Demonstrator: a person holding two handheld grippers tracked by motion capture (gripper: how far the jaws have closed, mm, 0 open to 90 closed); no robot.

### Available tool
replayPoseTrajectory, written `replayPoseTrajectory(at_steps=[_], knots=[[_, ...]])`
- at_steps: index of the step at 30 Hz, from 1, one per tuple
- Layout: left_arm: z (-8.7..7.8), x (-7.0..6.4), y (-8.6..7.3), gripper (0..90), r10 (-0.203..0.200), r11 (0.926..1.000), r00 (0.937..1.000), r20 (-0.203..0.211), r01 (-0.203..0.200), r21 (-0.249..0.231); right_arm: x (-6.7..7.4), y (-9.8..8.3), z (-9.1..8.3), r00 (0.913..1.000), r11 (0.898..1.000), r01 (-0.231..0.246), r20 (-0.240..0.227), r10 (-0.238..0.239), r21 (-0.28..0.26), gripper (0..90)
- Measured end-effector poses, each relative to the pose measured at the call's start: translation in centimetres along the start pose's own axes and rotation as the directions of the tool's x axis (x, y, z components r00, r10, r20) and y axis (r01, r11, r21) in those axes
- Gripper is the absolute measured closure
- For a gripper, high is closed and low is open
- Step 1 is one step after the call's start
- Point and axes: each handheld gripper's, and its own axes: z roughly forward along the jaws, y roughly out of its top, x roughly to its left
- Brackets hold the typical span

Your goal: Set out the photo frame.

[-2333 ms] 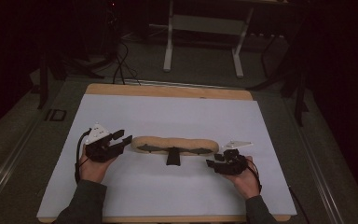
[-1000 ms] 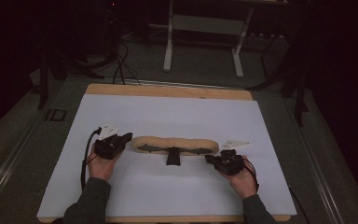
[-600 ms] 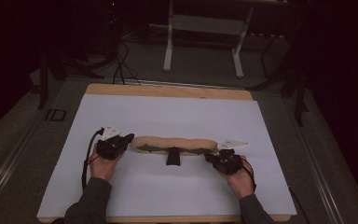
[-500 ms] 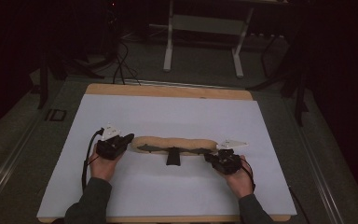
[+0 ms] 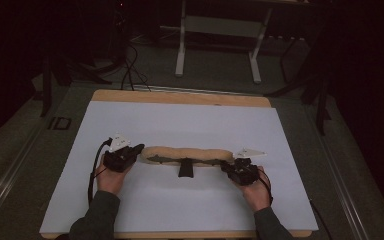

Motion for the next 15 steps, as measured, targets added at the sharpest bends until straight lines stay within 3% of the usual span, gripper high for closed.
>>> replayPoseTrajectory(at_steps=[15], knots=[[-0.70,-0.50,-0.42,90.0,0.010,0.9999,0.9999,0.011,-0.010,0.003,-0.45,0.09,-0.18,0.9993,0.999,-0.031,0.020,0.031,-0.010,90.0]])
